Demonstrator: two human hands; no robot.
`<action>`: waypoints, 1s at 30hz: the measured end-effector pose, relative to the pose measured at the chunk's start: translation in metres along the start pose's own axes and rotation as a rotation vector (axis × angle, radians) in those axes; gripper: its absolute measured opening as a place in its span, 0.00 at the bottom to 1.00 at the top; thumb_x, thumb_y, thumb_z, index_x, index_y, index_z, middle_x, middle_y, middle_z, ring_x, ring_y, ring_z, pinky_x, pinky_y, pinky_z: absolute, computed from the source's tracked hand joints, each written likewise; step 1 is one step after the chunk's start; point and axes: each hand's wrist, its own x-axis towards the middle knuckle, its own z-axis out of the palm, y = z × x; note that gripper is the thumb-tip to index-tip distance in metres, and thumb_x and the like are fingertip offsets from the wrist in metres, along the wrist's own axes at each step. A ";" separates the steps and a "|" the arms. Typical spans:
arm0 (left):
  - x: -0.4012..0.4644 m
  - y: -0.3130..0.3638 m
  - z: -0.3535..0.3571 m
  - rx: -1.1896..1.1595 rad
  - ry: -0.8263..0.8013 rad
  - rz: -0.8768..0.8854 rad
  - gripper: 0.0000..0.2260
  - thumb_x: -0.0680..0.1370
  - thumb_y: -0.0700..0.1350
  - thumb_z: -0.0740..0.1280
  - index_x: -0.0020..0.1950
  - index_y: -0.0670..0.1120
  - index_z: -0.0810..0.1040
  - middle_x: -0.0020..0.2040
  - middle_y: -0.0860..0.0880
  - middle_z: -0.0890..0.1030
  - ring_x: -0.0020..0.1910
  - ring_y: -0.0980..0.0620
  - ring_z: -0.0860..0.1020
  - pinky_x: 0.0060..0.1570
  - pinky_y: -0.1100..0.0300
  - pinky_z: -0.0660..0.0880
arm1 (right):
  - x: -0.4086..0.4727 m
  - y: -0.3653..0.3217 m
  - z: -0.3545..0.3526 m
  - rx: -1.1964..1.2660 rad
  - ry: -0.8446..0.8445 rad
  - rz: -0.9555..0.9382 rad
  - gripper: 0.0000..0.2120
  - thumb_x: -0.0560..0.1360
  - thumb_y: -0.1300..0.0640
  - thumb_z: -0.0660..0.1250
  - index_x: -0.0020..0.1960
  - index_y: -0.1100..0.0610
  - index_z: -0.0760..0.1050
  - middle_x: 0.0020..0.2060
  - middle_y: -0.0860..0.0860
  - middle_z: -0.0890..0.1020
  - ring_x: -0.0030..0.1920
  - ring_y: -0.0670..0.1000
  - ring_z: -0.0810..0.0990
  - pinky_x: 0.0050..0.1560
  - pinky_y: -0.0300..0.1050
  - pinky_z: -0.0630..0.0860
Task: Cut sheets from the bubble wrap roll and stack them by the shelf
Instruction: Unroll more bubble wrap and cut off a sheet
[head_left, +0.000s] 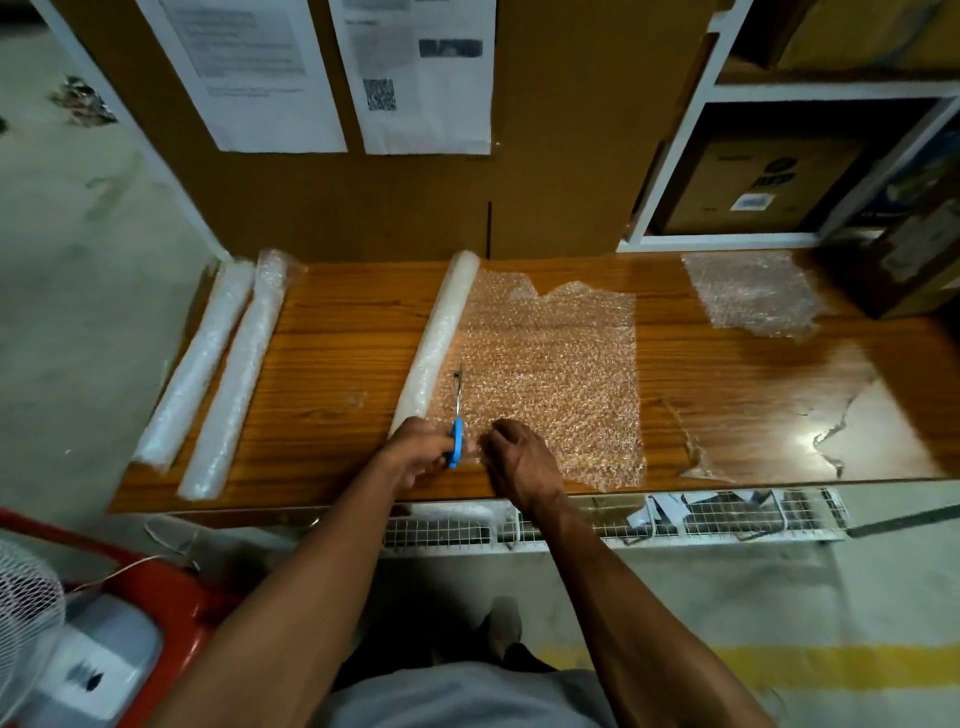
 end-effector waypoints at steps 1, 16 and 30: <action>-0.003 -0.001 -0.003 -0.070 -0.046 -0.013 0.12 0.70 0.40 0.81 0.50 0.38 0.85 0.48 0.40 0.87 0.42 0.49 0.85 0.43 0.56 0.79 | 0.000 -0.001 -0.001 -0.006 0.001 0.001 0.12 0.79 0.52 0.69 0.61 0.54 0.77 0.59 0.55 0.79 0.55 0.58 0.79 0.50 0.53 0.80; -0.035 -0.040 -0.058 -0.091 -0.677 -0.163 0.25 0.79 0.52 0.70 0.69 0.37 0.76 0.63 0.40 0.83 0.56 0.51 0.84 0.38 0.64 0.72 | 0.002 -0.020 0.002 0.091 0.019 0.093 0.11 0.77 0.60 0.72 0.58 0.62 0.81 0.62 0.61 0.79 0.53 0.65 0.82 0.48 0.53 0.80; -0.040 -0.053 -0.063 0.026 -0.551 -0.205 0.26 0.78 0.53 0.73 0.67 0.35 0.77 0.57 0.40 0.86 0.39 0.55 0.81 0.27 0.68 0.73 | 0.000 -0.035 0.007 0.191 0.014 0.216 0.13 0.85 0.56 0.64 0.63 0.64 0.77 0.67 0.60 0.76 0.53 0.63 0.81 0.49 0.53 0.77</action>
